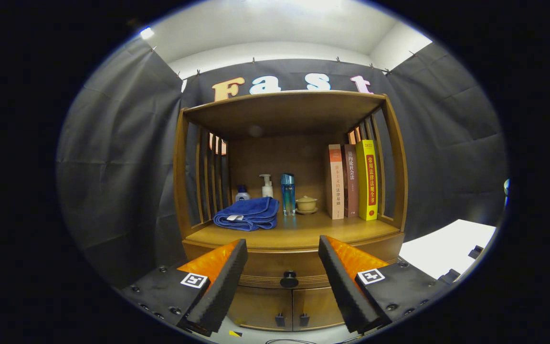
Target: Pull open the drawer, take out the items inside it, and place them on the countertop above the cabinet.
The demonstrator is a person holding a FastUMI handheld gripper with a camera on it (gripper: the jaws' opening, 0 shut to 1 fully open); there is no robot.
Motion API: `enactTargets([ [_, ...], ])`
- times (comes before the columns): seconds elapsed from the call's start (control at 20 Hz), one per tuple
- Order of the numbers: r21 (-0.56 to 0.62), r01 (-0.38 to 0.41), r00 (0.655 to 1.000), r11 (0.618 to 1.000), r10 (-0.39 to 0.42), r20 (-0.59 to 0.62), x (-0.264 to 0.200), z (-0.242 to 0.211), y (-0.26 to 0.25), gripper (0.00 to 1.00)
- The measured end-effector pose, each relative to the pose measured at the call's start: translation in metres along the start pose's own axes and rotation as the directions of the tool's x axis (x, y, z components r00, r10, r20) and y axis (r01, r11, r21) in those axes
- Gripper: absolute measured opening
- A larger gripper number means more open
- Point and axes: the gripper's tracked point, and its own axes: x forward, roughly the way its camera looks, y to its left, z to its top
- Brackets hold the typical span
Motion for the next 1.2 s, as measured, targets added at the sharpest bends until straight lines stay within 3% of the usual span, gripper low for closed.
enactTargets([
  [1.2,0.006,0.014,1.0,1.0,-0.014,-0.013,-0.0006,-0.0082,-0.0043,0.98],
])
